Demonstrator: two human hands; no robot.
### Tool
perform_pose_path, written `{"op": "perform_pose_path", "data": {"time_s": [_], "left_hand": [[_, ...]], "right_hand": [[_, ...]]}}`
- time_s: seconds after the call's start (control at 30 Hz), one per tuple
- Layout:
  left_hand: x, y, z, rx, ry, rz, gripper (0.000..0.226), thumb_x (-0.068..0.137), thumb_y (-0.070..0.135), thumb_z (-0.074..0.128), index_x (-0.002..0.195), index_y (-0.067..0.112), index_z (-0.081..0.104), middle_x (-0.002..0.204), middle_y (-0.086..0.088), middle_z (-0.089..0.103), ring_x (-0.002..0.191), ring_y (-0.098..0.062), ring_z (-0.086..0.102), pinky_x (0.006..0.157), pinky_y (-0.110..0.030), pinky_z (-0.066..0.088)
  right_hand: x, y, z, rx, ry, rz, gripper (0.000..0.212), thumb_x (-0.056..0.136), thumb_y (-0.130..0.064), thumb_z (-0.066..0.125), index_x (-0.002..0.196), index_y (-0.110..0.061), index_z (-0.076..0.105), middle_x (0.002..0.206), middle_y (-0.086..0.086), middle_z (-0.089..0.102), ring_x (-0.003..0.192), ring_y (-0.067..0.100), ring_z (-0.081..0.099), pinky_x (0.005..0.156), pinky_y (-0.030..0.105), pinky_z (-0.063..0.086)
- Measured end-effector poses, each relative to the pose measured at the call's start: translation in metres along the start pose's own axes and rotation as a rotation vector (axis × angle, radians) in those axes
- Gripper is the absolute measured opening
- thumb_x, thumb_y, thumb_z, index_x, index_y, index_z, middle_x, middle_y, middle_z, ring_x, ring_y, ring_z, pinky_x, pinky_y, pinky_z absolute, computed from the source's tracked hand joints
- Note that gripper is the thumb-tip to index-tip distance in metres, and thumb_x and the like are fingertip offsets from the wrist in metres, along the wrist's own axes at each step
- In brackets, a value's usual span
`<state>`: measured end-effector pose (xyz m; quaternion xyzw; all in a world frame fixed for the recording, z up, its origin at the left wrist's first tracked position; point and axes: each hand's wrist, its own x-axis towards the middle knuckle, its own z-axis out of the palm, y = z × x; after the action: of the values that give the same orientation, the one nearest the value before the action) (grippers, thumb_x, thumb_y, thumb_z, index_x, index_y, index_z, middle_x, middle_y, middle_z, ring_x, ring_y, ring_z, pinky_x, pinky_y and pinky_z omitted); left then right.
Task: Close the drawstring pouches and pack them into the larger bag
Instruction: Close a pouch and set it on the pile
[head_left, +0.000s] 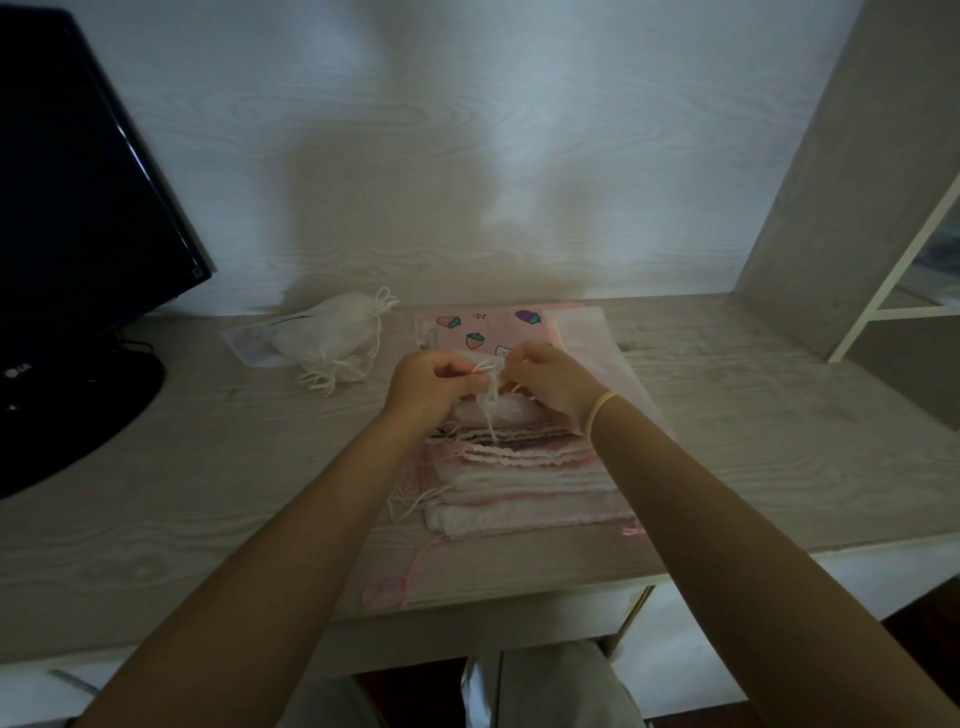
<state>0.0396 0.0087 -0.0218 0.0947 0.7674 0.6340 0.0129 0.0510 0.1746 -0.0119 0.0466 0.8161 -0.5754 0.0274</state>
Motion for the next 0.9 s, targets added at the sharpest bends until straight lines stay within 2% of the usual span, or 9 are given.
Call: {"op": "perform_pose_path", "data": {"time_s": [0.1,0.2,0.3,0.43,0.63,0.67,0.73,0.8,0.9], "left_hand": [[0.001,-0.004,0.001,0.029,-0.001,-0.04,0.01,0.079,0.007,0.079,0.08,0.014,0.071,0.075,0.0,0.072,0.06,-0.008,0.068,0.052,-0.025,0.055],[0.002,-0.007,0.002,0.053,0.009,-0.066,0.007,0.08,0.01,0.078,0.083,0.009,0.072,0.075,-0.003,0.072,0.062,-0.01,0.067,0.056,-0.029,0.057],[0.002,-0.01,0.0,0.056,0.017,-0.081,0.009,0.081,0.012,0.078,0.086,0.007,0.073,0.077,-0.005,0.072,0.063,-0.011,0.067,0.058,-0.029,0.058],[0.002,-0.009,0.001,0.092,0.02,-0.066,0.006,0.08,0.013,0.079,0.079,0.013,0.073,0.078,-0.004,0.073,0.067,-0.015,0.068,0.06,-0.026,0.057],[0.001,-0.014,0.0,0.12,0.028,-0.06,0.007,0.082,0.017,0.078,0.076,0.02,0.075,0.078,-0.001,0.074,0.073,-0.015,0.07,0.073,-0.028,0.057],[0.001,-0.014,0.0,0.12,0.043,-0.062,0.006,0.083,0.018,0.076,0.078,0.019,0.075,0.078,-0.001,0.075,0.073,-0.014,0.07,0.072,-0.026,0.057],[0.003,-0.016,-0.002,0.123,0.118,-0.075,0.007,0.085,0.021,0.074,0.08,0.016,0.075,0.078,-0.001,0.074,0.069,-0.013,0.07,0.068,-0.025,0.057],[0.005,-0.018,-0.003,0.074,0.204,-0.122,0.012,0.087,0.022,0.073,0.082,0.011,0.075,0.077,-0.004,0.073,0.063,-0.014,0.068,0.064,-0.027,0.058],[0.005,-0.021,0.002,0.02,0.235,-0.162,0.011,0.087,0.019,0.073,0.08,0.011,0.073,0.072,-0.004,0.072,0.059,-0.015,0.066,0.063,-0.029,0.059]], "right_hand": [[0.001,-0.003,0.004,-0.071,0.094,-0.034,0.018,0.088,-0.016,0.052,0.087,-0.003,0.064,0.079,0.007,0.066,0.072,0.019,0.054,0.069,0.03,0.045],[-0.001,-0.006,0.004,-0.077,0.035,-0.013,0.021,0.083,-0.02,0.052,0.079,-0.006,0.068,0.077,0.011,0.064,0.07,0.02,0.052,0.069,0.033,0.043],[-0.002,-0.007,0.001,0.112,0.026,0.037,0.016,0.081,-0.015,0.054,0.078,-0.005,0.067,0.075,0.008,0.067,0.072,0.022,0.059,0.076,0.036,0.046],[-0.003,-0.006,-0.004,0.372,-0.01,0.121,0.025,0.086,-0.011,0.049,0.061,-0.012,0.049,0.066,0.006,0.059,0.064,0.02,0.055,0.073,0.031,0.043],[0.001,-0.01,-0.009,0.731,-0.014,0.02,0.028,0.093,-0.015,0.053,0.066,-0.012,0.047,0.063,0.006,0.059,0.076,0.022,0.063,0.092,0.042,0.049],[-0.001,-0.011,-0.01,0.808,-0.044,-0.001,0.033,0.094,-0.012,0.05,0.062,-0.012,0.043,0.06,0.008,0.056,0.067,0.021,0.063,0.089,0.041,0.051],[-0.005,-0.014,-0.01,0.843,-0.108,-0.01,0.041,0.095,-0.01,0.047,0.057,-0.016,0.031,0.048,0.004,0.039,0.043,0.017,0.045,0.066,0.034,0.051],[-0.009,-0.013,-0.007,0.666,-0.132,-0.008,0.043,0.095,-0.01,0.045,0.059,-0.021,0.024,0.046,-0.002,0.022,0.039,0.014,0.02,0.045,0.025,0.028],[-0.01,-0.011,0.002,0.375,-0.027,0.005,0.035,0.094,-0.009,0.048,0.065,-0.019,0.032,0.051,-0.001,0.026,0.043,0.014,0.02,0.043,0.024,0.018]]}}
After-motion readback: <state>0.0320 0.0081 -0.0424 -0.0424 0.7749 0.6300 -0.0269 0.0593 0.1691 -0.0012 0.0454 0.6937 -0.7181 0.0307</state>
